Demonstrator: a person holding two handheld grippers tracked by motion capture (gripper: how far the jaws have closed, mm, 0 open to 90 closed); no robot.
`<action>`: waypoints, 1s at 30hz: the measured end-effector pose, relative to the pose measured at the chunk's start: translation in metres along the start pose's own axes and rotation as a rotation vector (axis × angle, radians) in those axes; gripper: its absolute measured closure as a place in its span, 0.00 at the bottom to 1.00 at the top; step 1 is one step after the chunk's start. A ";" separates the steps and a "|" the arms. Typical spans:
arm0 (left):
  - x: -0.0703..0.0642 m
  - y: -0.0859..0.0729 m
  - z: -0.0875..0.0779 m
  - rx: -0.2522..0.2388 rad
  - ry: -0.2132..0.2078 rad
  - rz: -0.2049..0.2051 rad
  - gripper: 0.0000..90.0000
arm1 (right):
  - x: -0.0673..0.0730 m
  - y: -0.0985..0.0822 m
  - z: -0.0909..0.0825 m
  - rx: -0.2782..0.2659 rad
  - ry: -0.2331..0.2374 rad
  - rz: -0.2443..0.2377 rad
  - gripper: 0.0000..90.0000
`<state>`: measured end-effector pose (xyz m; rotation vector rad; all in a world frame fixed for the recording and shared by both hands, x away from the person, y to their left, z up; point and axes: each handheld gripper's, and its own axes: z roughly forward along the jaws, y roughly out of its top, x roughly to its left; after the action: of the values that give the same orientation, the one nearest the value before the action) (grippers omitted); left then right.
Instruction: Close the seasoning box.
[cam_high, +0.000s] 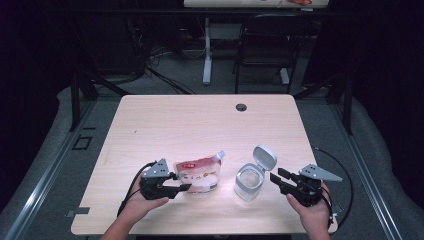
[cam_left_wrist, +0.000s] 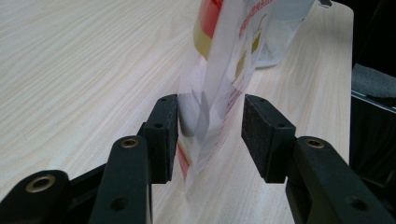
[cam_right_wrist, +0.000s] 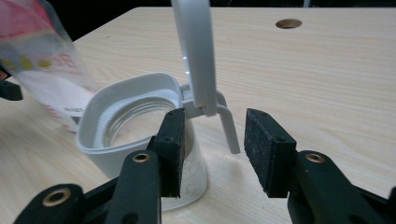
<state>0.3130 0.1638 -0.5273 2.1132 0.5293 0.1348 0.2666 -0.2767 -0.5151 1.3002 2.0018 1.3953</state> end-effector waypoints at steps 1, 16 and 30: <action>0.000 0.000 0.000 -0.001 0.001 -0.001 0.63 | 0.002 0.003 -0.003 0.002 0.002 -0.011 0.65; -0.001 -0.004 0.000 -0.012 0.015 -0.008 0.65 | 0.045 0.059 -0.025 -0.035 0.098 -0.196 0.64; 0.000 -0.005 -0.002 -0.018 0.008 -0.010 0.65 | 0.071 0.077 0.022 0.021 0.239 -0.242 0.60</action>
<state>0.3111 0.1677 -0.5298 2.0928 0.5413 0.1420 0.2829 -0.1987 -0.4429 0.8959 2.2458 1.4712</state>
